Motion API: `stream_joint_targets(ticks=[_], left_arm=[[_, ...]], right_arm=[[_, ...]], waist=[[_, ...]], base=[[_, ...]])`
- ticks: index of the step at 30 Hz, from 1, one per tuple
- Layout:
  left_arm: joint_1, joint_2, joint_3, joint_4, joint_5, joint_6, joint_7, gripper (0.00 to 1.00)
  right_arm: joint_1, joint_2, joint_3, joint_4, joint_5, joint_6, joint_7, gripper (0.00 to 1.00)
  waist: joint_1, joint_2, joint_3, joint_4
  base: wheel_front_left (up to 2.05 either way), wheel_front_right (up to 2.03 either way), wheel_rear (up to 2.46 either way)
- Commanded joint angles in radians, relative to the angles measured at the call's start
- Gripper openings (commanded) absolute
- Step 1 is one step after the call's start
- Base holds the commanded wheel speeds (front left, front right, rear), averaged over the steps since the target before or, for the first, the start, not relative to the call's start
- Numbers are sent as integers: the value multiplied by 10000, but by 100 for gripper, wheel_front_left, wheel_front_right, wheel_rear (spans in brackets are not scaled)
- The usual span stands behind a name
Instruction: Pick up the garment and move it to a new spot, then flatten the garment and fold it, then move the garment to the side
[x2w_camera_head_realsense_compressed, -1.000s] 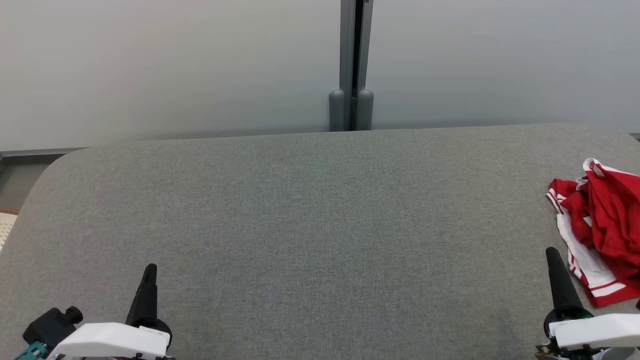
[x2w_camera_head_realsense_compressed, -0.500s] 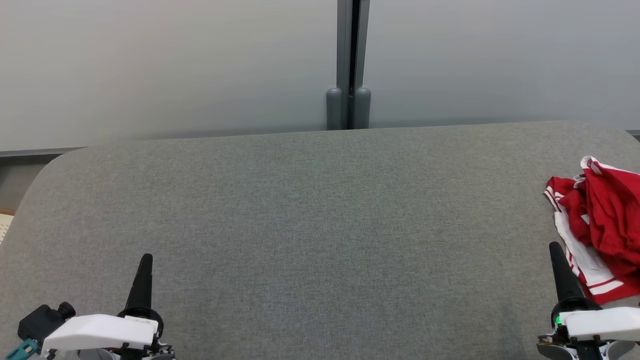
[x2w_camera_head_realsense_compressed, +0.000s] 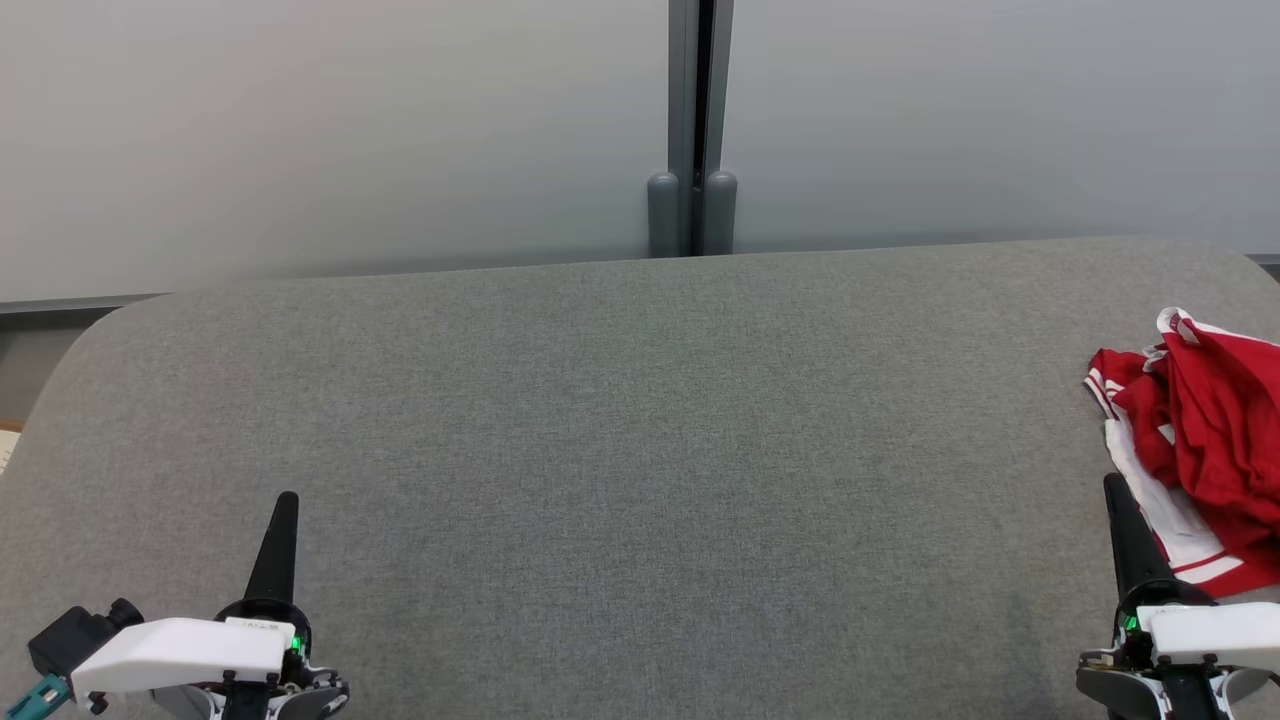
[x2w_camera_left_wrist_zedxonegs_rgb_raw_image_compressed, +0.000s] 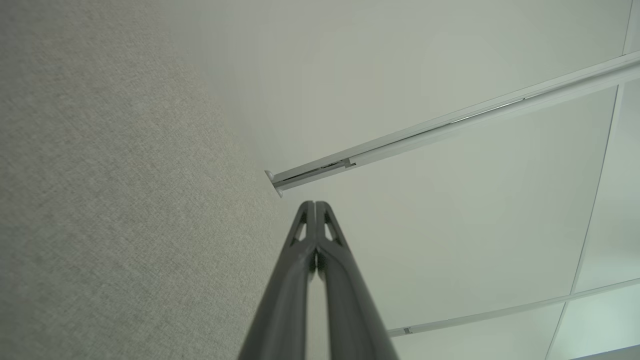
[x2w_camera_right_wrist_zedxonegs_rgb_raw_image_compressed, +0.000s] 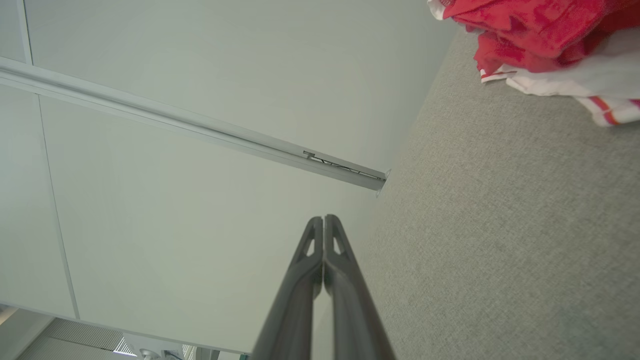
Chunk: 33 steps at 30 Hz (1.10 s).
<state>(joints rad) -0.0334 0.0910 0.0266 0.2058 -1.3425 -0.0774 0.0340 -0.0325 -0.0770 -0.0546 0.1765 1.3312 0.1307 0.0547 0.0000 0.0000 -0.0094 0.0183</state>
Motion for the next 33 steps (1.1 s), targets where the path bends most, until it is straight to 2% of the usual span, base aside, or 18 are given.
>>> stream_joint_targets(ticks=[1, 33], left_arm=[[-278, 42, 90, -29, -186, -64, 28, 0], [-756, -220, 623, 344, -2553, -502, 570, 0]], right_arm=[[-203, -31, -40, -6, 211, 4, 70, 0], [-721, 51, -294, 596, 2692, 2, 357, 0]], waist=[[0, 0, 3, -4], [0, 0, 105, -153]], base=[[0, 0, 0], [0, 0, 0]])
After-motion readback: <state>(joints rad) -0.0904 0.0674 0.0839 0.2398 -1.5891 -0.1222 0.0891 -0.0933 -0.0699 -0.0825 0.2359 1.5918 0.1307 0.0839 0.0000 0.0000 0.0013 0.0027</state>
